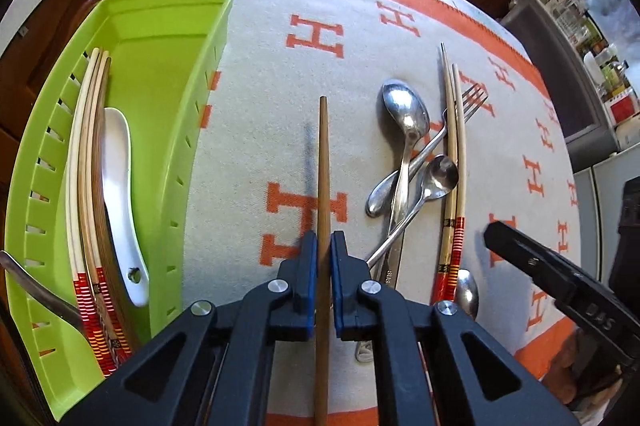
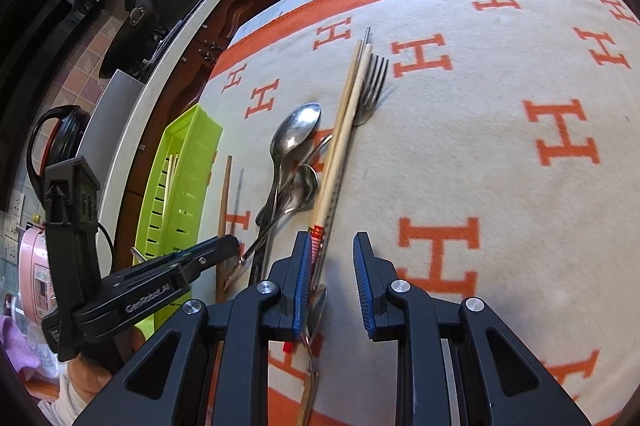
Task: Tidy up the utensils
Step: 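Grasp a brown wooden chopstick with the left tool, then grasp a red-striped chopstick with the right tool while the left tool lifts its brown chopstick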
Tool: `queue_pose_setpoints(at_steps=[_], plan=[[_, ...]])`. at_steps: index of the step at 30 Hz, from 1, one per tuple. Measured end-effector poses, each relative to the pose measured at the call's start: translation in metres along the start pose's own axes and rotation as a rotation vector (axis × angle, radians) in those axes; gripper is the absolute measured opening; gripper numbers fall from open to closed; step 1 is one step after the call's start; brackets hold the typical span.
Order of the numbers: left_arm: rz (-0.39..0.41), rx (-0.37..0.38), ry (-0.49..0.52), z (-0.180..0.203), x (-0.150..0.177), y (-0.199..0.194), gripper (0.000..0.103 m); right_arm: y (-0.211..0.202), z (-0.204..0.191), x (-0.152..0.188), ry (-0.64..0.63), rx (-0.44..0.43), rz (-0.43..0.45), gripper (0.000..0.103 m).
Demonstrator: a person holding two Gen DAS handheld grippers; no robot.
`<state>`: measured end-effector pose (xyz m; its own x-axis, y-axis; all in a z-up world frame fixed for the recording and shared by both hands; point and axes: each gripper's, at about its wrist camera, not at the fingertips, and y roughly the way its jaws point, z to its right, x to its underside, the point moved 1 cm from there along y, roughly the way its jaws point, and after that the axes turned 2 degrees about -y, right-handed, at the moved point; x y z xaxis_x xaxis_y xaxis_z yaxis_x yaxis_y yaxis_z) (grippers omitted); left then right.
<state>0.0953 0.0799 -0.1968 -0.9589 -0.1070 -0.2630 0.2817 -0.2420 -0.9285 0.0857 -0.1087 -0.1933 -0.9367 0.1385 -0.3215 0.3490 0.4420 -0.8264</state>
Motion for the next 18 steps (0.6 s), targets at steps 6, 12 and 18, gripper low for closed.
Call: queue_pose_setpoints(at_steps=[6,12,18], plan=[[0.047,0.048,0.001,-0.002,-0.007,-0.028,0.004,0.021,-0.004,-0.007,0.002,0.003,-0.020,0.021],[0.103,0.072,0.012,-0.004,-0.014,-0.066,0.004,0.033,-0.014,-0.013,-0.019,0.025,-0.017,0.021],[0.143,0.066,0.022,-0.016,-0.019,-0.109,0.004,0.041,-0.021,-0.018,-0.038,0.055,0.001,0.012]])
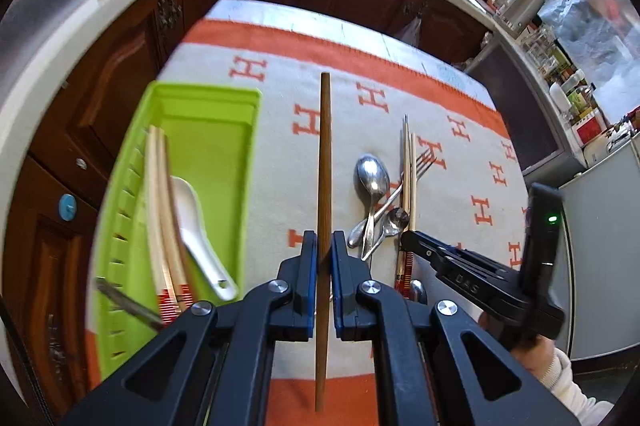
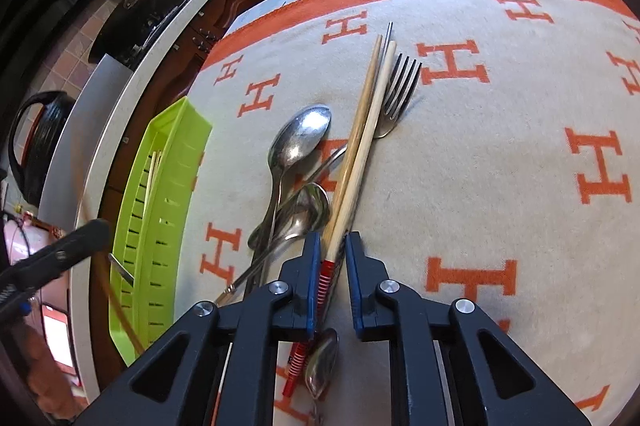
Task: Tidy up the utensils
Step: 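Grasp a red-striped chopstick with the right tool while the left tool lifts its brown chopstick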
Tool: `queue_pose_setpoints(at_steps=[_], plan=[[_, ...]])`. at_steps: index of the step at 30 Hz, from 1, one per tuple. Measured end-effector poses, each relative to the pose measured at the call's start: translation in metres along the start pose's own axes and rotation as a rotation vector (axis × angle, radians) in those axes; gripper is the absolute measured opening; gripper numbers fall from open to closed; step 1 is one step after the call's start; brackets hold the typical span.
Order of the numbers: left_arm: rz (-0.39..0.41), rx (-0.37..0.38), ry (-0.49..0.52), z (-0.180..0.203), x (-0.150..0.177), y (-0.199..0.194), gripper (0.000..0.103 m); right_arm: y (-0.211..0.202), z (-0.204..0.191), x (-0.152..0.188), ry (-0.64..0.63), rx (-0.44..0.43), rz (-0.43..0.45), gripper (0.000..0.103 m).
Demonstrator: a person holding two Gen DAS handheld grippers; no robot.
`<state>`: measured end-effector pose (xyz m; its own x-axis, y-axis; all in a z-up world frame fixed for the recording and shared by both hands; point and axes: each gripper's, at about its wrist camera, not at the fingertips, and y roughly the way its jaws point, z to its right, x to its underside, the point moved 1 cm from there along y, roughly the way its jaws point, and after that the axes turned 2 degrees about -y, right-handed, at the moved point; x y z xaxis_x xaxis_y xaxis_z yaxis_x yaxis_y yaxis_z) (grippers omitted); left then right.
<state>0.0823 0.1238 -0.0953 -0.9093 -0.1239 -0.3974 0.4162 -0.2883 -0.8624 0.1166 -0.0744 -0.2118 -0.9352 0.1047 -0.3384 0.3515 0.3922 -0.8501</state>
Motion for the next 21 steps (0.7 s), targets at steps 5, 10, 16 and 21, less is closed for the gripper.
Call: queue_pose_setpoints(at_steps=[5,10,16,21], plan=[[0.080,-0.013,-0.002,-0.012,-0.011,-0.047,0.004,-0.002,0.006,0.000,0.052,-0.019,0.011,0.007],[0.149,-0.026,0.009,-0.016,-0.014,-0.082,0.004,-0.014,0.010,0.002,0.089,-0.042,0.028,0.005],[0.182,-0.031,0.015,-0.021,-0.006,-0.108,0.004,-0.041,0.006,0.005,0.107,-0.072,0.075,0.005],[0.213,-0.058,0.013,-0.028,0.002,-0.126,0.004,-0.064,-0.004,0.009,0.097,-0.105,0.099,0.005]])
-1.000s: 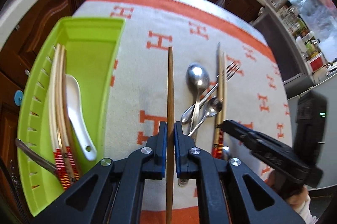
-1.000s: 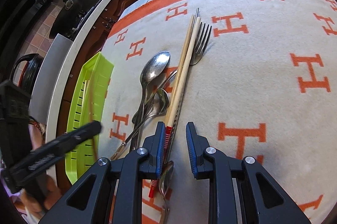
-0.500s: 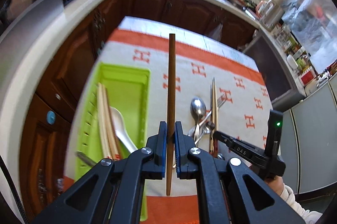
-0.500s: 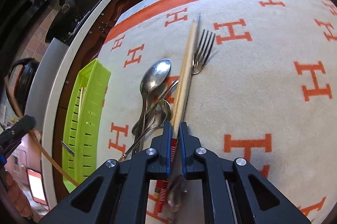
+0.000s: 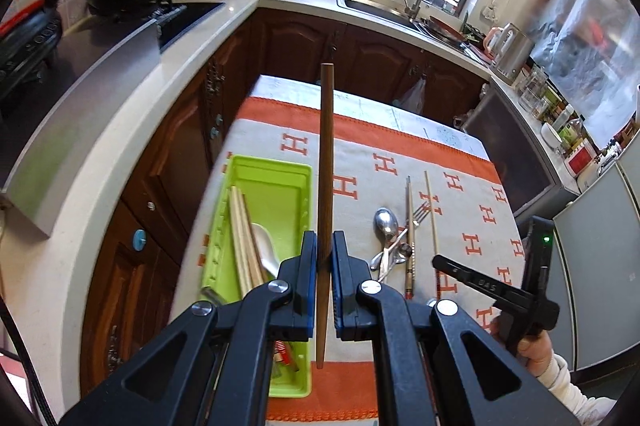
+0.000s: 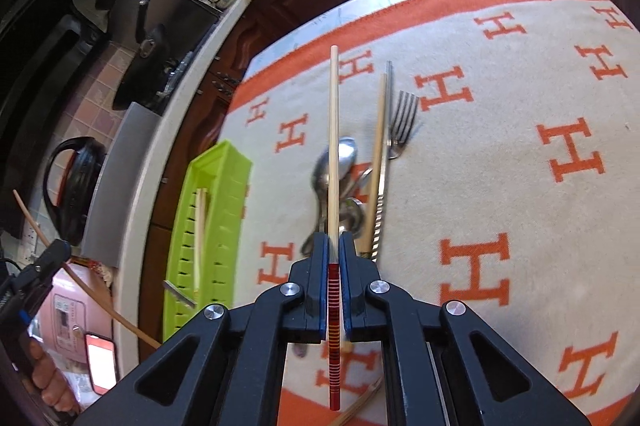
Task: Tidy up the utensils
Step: 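Grasp a red-striped chopstick with the right tool while the left tool lifts its brown chopstick, then lower the brown chopstick into the tray with the left tool while the right tool carries its chopstick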
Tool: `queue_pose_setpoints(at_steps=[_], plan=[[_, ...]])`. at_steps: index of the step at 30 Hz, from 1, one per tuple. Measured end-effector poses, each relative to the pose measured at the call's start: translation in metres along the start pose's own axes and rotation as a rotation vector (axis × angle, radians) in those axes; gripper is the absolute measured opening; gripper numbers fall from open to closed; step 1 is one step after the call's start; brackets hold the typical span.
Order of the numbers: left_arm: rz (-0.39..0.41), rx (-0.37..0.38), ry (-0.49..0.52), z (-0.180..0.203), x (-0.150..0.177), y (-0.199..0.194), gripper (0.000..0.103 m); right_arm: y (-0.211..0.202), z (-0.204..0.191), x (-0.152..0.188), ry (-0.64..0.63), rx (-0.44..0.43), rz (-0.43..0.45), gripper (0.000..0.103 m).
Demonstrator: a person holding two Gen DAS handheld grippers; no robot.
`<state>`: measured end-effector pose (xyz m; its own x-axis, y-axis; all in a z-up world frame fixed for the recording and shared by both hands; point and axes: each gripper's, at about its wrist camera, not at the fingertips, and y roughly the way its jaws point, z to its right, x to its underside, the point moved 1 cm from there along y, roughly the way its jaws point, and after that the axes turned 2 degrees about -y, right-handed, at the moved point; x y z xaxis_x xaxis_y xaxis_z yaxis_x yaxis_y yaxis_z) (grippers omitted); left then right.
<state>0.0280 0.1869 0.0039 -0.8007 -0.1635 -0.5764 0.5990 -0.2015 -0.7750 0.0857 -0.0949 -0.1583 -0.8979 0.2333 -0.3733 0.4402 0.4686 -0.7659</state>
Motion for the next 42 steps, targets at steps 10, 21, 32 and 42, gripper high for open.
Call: queue_pose_setpoints(at_steps=[10,21,32,42], plan=[[-0.070,-0.083,-0.004,-0.030,0.017,0.021,0.004,-0.018,-0.037,0.017,-0.061,-0.047,-0.009,0.005],[-0.177,-0.145,-0.029,-0.053,0.029,0.094,0.010,-0.025,-0.060,0.020,-0.099,-0.054,-0.016,0.005],[-0.130,-0.156,-0.095,-0.084,0.033,0.081,0.019,-0.006,-0.095,0.020,-0.150,-0.060,-0.067,0.005],[-0.108,-0.200,-0.155,-0.119,0.054,0.075,0.022,0.043,-0.147,0.031,-0.228,-0.066,-0.183,0.005]])
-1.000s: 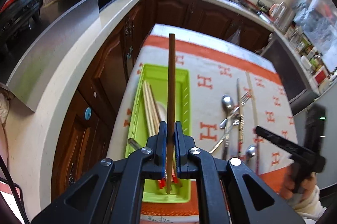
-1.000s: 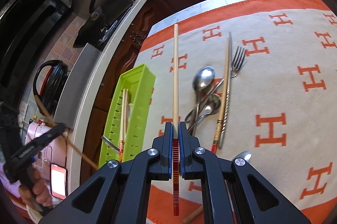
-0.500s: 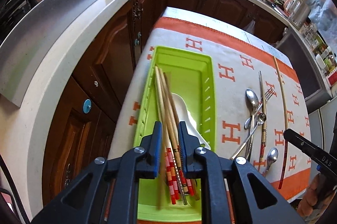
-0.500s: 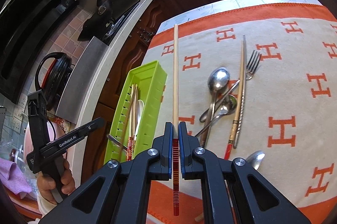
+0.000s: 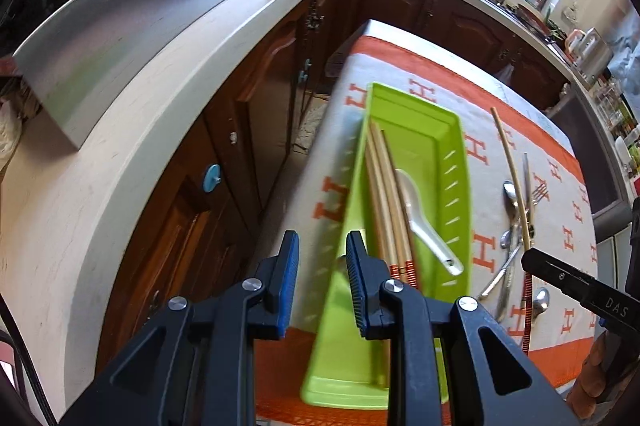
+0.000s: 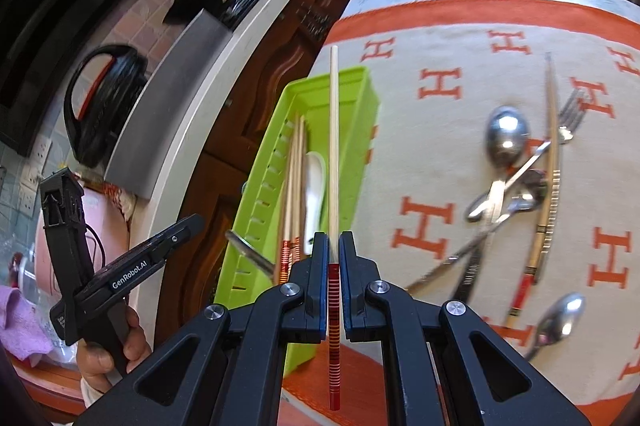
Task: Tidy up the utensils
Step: 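Lower the brown chopstick into the tray with the left tool while the right tool carries its chopstick, then lower the red-striped chopstick into the tray and open the right tool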
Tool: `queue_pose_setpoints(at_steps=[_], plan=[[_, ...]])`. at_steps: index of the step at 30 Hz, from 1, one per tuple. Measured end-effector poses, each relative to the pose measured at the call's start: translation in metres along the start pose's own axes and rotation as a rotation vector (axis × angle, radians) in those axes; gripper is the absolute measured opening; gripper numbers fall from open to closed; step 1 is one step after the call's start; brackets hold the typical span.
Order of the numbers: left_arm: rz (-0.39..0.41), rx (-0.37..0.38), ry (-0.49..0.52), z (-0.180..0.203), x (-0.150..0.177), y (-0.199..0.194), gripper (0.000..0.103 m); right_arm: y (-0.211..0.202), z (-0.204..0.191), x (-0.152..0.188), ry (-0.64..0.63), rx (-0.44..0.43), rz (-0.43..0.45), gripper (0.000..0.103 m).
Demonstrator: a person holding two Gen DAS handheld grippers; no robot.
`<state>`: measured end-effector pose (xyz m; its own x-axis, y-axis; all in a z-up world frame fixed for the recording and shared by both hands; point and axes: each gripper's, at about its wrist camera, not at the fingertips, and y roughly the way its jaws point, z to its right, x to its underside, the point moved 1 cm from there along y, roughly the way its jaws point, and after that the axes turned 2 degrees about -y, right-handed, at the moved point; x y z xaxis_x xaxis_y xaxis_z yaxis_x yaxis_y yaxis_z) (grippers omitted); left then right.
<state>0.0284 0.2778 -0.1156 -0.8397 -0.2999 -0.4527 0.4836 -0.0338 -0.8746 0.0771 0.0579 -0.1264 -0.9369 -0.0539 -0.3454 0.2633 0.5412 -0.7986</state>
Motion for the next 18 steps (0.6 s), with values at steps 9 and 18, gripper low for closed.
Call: queue_pose_setpoints(at_steps=[9,18], plan=[[0.012,-0.027,-0.028,-0.025,0.002,0.006,0.022,0.047,-0.033,-0.005,-0.015,-0.008,-0.079,0.005],[0.016,-0.028,-0.019,-0.027,0.005,0.010,0.027,0.065,-0.047,-0.011,0.002,0.006,-0.083,0.007]])
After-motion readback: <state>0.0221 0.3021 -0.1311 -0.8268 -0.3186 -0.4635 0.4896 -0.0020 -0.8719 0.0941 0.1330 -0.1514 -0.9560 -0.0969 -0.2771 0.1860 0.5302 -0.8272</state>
